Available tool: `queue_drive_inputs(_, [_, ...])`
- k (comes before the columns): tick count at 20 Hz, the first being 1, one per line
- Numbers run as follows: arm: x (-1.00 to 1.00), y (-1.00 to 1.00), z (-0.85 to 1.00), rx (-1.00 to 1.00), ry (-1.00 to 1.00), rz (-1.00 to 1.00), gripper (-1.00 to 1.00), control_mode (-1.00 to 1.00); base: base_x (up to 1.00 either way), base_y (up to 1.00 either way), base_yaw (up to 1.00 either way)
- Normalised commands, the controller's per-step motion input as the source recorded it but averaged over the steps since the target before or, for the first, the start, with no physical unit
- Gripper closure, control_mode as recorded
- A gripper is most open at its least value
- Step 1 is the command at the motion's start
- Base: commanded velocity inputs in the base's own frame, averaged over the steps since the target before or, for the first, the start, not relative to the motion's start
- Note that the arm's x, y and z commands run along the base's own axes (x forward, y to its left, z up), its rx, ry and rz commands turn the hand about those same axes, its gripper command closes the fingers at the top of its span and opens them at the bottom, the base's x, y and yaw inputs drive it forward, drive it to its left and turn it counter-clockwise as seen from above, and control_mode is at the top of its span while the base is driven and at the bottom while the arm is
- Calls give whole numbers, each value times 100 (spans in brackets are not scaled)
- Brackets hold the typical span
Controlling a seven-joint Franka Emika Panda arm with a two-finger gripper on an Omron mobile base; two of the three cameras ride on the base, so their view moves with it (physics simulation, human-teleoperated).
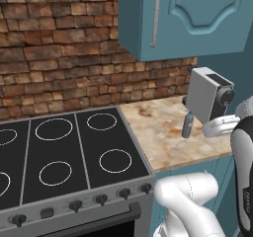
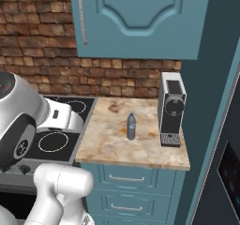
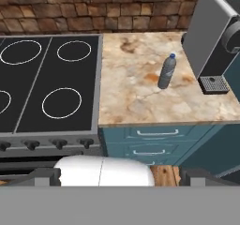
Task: Take the bottled waters from the counter and place them in the freezer to freeze. Close the freezer door after placing the bottles.
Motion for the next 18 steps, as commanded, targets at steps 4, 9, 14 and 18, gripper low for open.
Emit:
queue_drive_inputs(4, [26, -41, 0, 2, -4, 2, -100, -100, 0, 0, 0])
queue_drive_inputs(9, [19, -34, -12, 1, -5, 0, -100, -100, 0, 0, 0])
queue_drive_inputs(14, [19, -35, -31, 0, -19, 0, -100, -100, 0, 0, 0])
queue_drive_inputs(18, [13, -37, -38, 0, -27, 0, -100, -100, 0, 0, 0])
